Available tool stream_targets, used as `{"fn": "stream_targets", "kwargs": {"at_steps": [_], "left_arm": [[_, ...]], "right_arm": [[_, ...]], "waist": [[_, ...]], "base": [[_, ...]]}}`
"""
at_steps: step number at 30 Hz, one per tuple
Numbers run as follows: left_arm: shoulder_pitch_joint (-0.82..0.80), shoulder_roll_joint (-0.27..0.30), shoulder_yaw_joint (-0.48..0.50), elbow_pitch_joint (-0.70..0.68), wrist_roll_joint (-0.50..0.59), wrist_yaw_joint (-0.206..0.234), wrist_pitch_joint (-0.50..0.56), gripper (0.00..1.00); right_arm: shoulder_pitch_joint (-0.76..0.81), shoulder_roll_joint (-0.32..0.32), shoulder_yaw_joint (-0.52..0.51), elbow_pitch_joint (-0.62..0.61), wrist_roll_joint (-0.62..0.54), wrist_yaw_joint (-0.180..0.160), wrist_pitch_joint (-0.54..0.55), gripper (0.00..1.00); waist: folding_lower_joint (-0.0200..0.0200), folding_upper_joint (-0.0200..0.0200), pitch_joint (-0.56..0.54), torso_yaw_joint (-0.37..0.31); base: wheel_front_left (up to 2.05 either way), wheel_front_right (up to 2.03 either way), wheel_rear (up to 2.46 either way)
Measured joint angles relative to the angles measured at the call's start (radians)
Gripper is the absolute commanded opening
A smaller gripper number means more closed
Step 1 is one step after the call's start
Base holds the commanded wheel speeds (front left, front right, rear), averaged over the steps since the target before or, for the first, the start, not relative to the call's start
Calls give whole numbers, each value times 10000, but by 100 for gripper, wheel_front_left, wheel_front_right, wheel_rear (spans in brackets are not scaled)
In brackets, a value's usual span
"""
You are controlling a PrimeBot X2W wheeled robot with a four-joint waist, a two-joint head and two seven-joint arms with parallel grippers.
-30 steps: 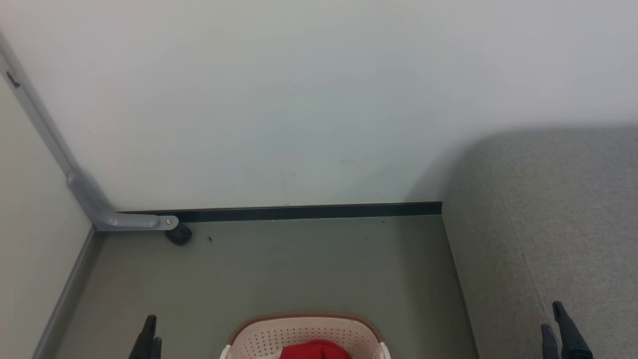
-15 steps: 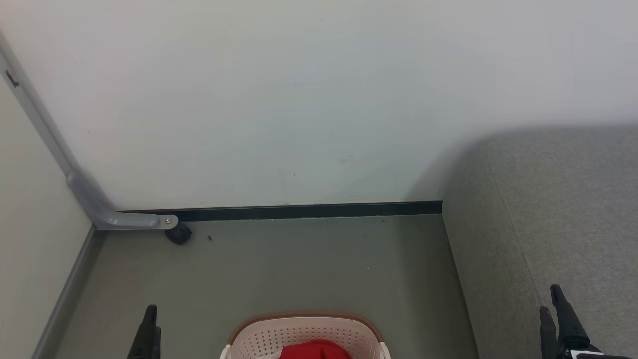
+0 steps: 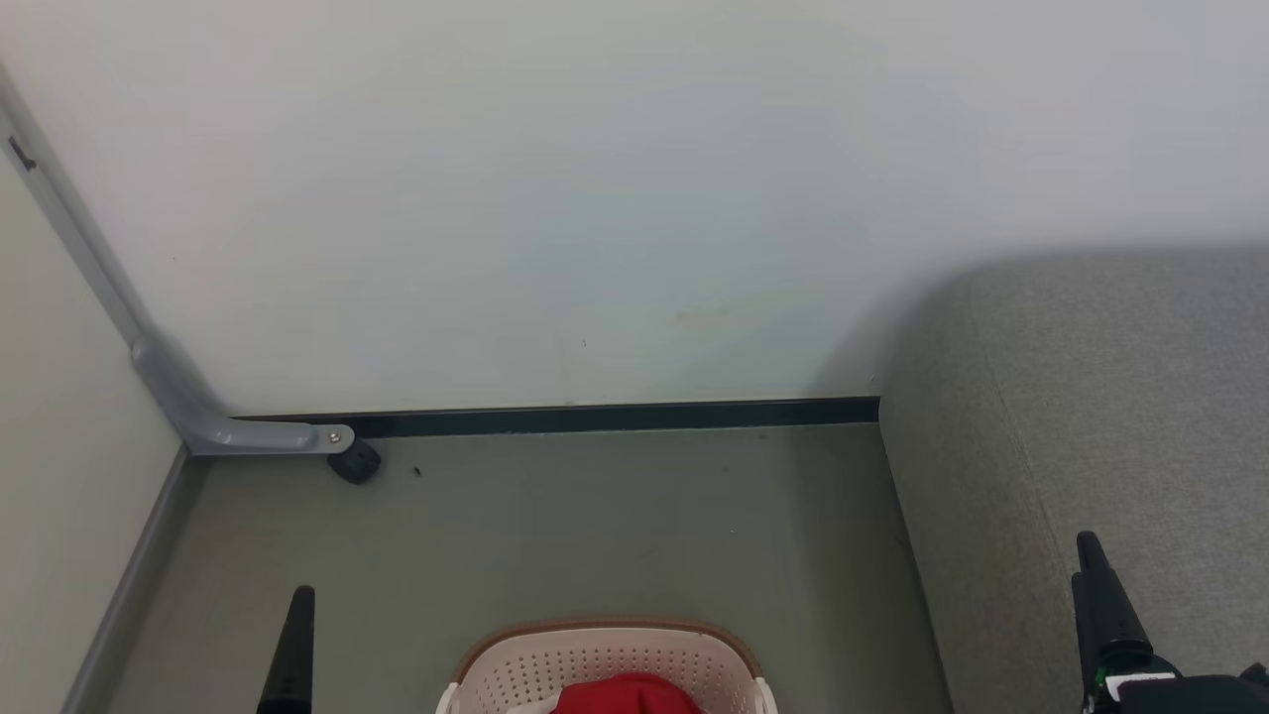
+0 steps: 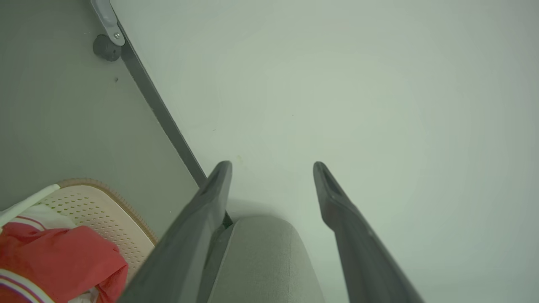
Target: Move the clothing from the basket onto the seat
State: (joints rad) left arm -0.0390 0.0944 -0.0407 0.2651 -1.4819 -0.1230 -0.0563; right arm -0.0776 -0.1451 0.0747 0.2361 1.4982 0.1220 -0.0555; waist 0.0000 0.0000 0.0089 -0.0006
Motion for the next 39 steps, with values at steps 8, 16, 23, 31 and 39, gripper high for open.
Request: {"fn": "stream_targets", "kwargs": {"at_steps": [8, 16, 23, 31, 39], "left_arm": [[-201, 176, -303, -27, 1394, 13, -253, 100], [-261, 522, -702, -17, 3273, 359, -458, 100], [-397, 683, -959, -10, 4777, 734, -698, 100], [-407, 918, -1306, 92, 6397, 1152, -924, 100], [-607, 928, -1478, 69, 7626, 1329, -1170, 100]], "right_arm": [[-186, -370, 558, -6, -1267, 0, -267, 100], [-409, -704, 1068, 138, -2750, 0, -531, 100], [-654, -1005, 1528, 282, -4234, -205, -790, 100], [-796, -1133, 1935, 391, -5421, -372, -1039, 100], [-1033, -1277, 2263, 550, -6450, -500, -1237, 100]], "waist": [[0, 0, 17, -10], [0, 0, 23, -32], [0, 0, 20, -56], [0, 0, 17, -102], [0, 0, 26, -135]], "base": [[0, 0, 0], [0, 0, 0], [0, 0, 0], [0, 0, 0], [0, 0, 0]]}}
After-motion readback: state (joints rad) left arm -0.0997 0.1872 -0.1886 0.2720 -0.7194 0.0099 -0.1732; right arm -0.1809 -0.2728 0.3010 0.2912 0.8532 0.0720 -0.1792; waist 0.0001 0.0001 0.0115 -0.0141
